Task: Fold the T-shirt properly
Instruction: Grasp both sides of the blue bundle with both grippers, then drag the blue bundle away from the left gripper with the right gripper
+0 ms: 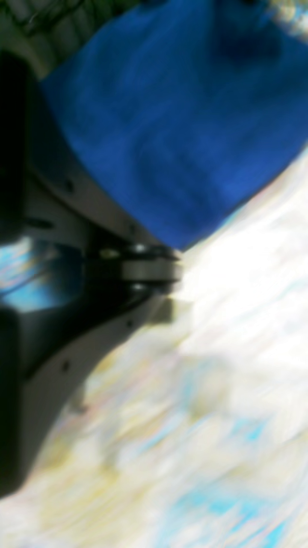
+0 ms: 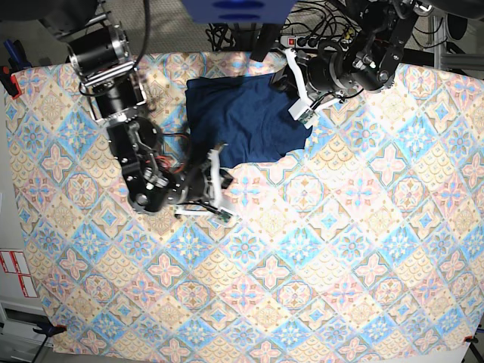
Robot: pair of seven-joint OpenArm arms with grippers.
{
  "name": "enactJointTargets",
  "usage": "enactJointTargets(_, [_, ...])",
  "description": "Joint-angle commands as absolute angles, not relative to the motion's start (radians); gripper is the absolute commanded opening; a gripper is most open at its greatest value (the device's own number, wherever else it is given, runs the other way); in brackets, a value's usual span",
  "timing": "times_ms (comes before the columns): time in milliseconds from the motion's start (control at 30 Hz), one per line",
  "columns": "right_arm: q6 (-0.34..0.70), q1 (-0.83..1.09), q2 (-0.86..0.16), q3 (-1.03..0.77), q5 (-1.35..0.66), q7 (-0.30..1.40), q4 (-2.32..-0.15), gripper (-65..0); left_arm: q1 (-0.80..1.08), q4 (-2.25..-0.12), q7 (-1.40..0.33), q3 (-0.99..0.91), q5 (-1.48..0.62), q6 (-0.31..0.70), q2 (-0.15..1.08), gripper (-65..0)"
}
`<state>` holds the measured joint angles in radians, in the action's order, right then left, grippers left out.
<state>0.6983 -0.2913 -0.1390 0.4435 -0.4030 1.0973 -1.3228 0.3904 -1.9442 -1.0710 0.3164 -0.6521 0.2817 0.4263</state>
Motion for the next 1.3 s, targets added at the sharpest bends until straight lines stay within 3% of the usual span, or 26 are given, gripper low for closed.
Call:
enactJointTargets(0, [0.698, -0.340, -0.147, 0.437, -0.410, 1.055, -1.303, -64.9, 0.378, -1.939, -1.061, 0.314, -0.659, 0.285, 0.432, -65.0])
enactJointTargets(267, [0.698, -0.406, -0.101, 0.438, -0.410, 0.983, -1.007, -64.9, 0.329, -1.802, -1.059, 0.318, -0.495, 0.286, 0.389, -65.0])
enactJointTargets(500, [0.698, -0.357, -0.130, 0.467, -0.410, 1.036, -0.989, -64.9, 0.282, -1.675, -0.998, 0.320, -0.418, 0.289, 0.367, -65.0])
enactJointTargets(700, [0.698, -0.260, -0.240, 0.556, -0.417, 1.047, -1.181, -64.9, 0.209, -1.569, -0.932, 0.390, -0.375, 0.288, 0.366, -65.0])
enactJointTargets(1033, [0.698, -0.145, -0.409, 0.556, -0.417, 1.044, -1.471, -64.9, 0.045, -1.429, -0.854, 0.486, -0.332, 0.286, 0.343, -65.0])
enactJointTargets(1267, [0.698, -0.016, -0.438, 0.315, -0.415, 1.046, -1.682, -65.0, -0.082, -1.300, -0.849, 0.487, -0.263, 0.286, 0.271, -65.0])
